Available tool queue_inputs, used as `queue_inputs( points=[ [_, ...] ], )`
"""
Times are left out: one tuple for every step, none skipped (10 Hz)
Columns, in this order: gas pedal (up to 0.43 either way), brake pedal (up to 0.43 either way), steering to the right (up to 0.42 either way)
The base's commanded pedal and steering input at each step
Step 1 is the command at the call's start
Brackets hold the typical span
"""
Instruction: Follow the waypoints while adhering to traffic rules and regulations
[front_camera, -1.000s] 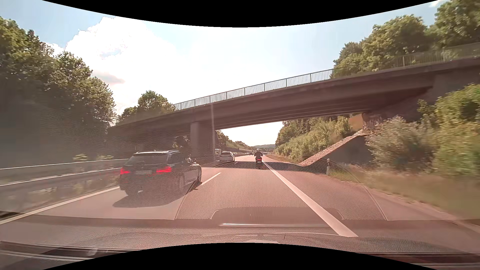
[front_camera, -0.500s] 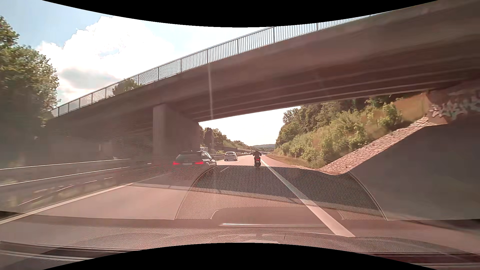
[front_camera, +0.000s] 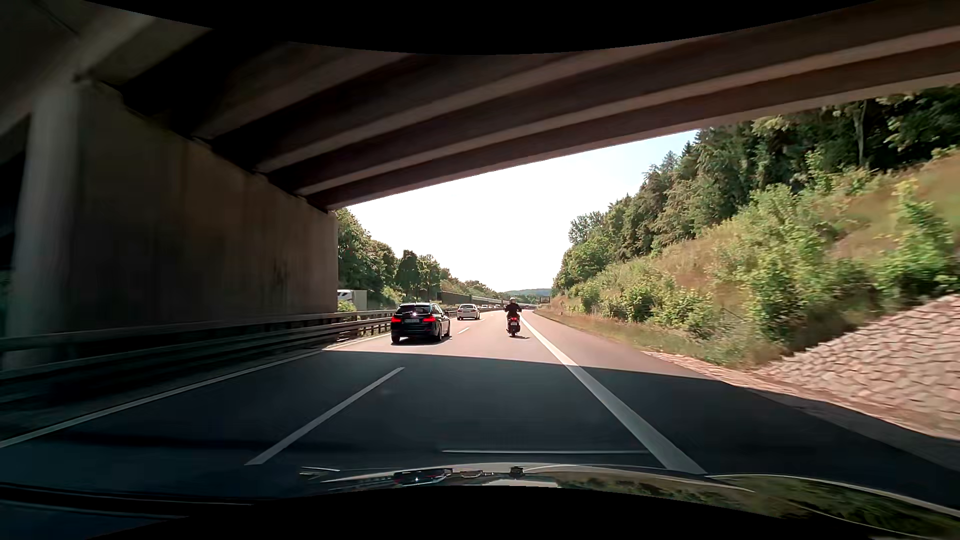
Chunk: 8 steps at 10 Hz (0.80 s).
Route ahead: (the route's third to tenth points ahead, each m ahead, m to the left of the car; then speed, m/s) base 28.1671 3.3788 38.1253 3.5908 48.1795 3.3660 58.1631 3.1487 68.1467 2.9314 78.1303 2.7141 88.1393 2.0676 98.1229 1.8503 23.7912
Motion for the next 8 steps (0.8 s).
queue_inputs(
  points=[
    [0.260, 0.012, 0.000],
    [0.260, 0.012, 0.001],
    [0.260, 0.012, 0.001],
    [0.260, 0.012, 0.001],
    [0.260, 0.012, 0.001],
    [0.260, 0.012, 0.001],
    [0.260, 0.012, 0.001],
    [0.260, 0.012, 0.001]
  ],
)
